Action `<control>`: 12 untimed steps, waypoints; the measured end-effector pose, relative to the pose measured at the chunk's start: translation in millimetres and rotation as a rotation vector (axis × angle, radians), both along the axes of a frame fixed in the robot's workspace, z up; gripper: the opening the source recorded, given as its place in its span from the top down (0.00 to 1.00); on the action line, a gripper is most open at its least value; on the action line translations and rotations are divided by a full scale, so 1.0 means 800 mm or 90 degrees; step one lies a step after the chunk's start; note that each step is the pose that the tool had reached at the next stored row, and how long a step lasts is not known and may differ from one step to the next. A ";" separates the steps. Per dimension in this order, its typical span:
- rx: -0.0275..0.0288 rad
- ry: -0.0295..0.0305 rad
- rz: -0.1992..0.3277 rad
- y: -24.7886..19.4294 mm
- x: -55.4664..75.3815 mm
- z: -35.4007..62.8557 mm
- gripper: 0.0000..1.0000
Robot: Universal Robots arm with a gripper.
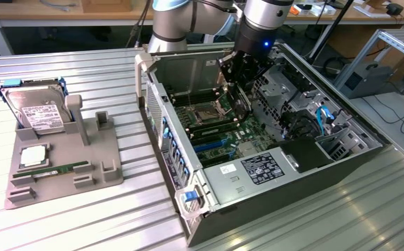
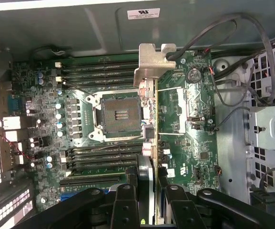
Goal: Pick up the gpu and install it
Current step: 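Insert the gpu into the slot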
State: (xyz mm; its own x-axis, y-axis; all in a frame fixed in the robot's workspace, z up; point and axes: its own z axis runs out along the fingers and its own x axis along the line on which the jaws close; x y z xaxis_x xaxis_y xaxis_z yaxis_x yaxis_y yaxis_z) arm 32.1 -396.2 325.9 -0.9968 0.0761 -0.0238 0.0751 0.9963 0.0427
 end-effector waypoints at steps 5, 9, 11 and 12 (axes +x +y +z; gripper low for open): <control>0.0000 0.0000 0.017 0.0000 0.000 0.000 0.73; 0.0000 0.0000 0.049 0.0000 0.000 0.000 0.73; 0.0000 0.0000 0.080 0.0000 0.000 0.000 0.73; 0.0000 0.0000 0.092 0.0000 0.000 0.000 0.73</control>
